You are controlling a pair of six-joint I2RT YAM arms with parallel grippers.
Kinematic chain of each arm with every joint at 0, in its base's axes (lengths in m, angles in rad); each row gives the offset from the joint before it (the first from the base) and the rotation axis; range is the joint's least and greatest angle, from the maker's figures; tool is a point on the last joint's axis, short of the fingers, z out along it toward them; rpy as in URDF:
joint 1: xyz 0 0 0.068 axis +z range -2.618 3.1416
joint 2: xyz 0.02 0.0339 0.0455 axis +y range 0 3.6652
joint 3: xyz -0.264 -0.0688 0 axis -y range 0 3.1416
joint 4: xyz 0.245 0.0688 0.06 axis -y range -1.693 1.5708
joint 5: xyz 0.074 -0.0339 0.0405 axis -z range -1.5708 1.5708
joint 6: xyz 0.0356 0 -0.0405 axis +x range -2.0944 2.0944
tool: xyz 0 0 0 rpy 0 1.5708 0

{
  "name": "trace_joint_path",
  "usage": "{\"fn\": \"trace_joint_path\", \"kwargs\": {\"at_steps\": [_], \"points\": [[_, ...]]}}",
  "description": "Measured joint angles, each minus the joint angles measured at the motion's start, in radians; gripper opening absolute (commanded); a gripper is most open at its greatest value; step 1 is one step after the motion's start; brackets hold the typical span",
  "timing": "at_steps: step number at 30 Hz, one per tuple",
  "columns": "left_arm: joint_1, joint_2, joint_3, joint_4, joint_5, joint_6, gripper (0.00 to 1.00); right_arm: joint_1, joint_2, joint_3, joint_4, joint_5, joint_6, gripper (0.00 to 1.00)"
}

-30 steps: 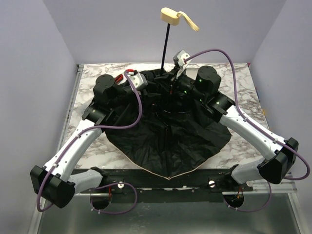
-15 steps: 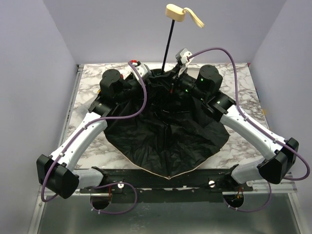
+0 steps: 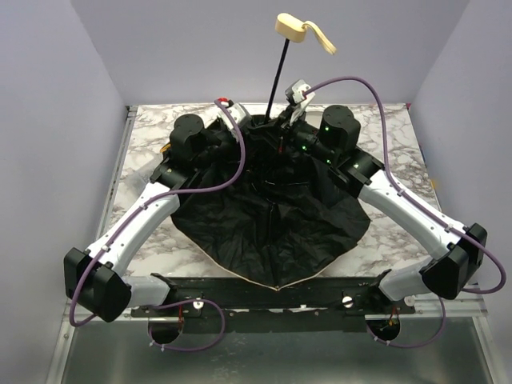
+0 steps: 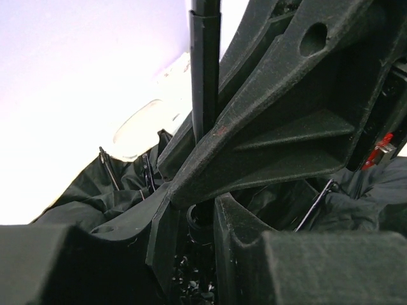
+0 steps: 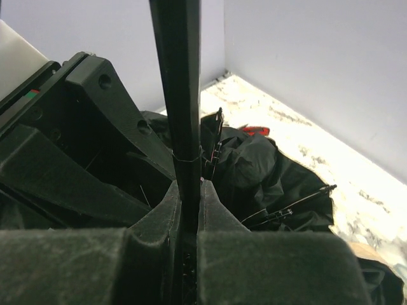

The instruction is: Open the umbrella

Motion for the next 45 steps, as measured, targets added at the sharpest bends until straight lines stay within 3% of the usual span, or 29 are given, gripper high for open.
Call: {"fn": "trace_joint_path", "kwargs": {"at_steps": [12, 22, 27, 31, 45], "points": [[0.001, 0.019, -0.091, 0.034, -0.039, 0.031, 0.44, 0.004, 0.056, 0.029, -0.117, 0.025, 0.002, 0.0], [0.008, 0.06, -0.091, 0.076, -0.038, -0.011, 0.45, 0.001, 0.066, 0.064, -0.168, 0.07, 0.0, 0.0], [0.013, 0.078, -0.09, 0.086, -0.029, -0.037, 0.34, -0.002, 0.069, 0.068, -0.174, 0.081, 0.002, 0.0], [0.012, 0.083, -0.091, 0.091, -0.023, -0.045, 0.41, -0.001, 0.069, 0.068, -0.173, 0.093, 0.004, 0.0], [0.019, 0.121, -0.096, 0.109, -0.024, -0.129, 0.47, -0.006, 0.069, 0.068, -0.212, 0.123, 0.011, 0.0]]}}
